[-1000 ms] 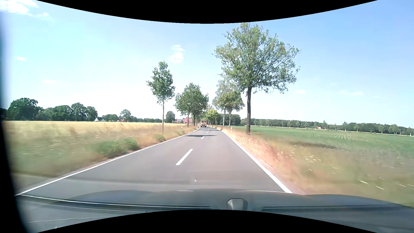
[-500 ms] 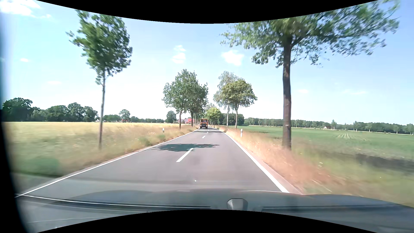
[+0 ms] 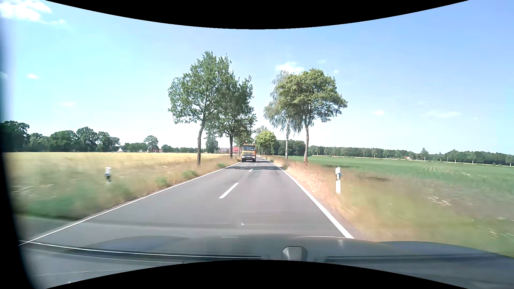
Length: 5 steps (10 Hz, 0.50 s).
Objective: Follow the waypoints while adhering to traffic rules and regulations
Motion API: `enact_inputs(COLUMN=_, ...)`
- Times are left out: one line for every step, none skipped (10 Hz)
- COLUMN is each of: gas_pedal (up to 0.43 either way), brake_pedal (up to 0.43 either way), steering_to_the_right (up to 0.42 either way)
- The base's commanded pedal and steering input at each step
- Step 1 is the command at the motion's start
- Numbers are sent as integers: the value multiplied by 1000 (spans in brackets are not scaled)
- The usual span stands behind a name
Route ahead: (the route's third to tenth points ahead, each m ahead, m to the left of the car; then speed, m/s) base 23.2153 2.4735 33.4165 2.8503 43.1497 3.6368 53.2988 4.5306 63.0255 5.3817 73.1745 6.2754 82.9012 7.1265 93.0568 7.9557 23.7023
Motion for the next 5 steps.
enact_inputs(gas_pedal=358, brake_pedal=6, steering_to_the_right=-4)
enact_inputs(gas_pedal=358, brake_pedal=6, steering_to_the_right=-5)
enact_inputs(gas_pedal=370, brake_pedal=6, steering_to_the_right=-5)
enact_inputs(gas_pedal=370, brake_pedal=6, steering_to_the_right=-5)
enact_inputs(gas_pedal=370, brake_pedal=6, steering_to_the_right=-6)
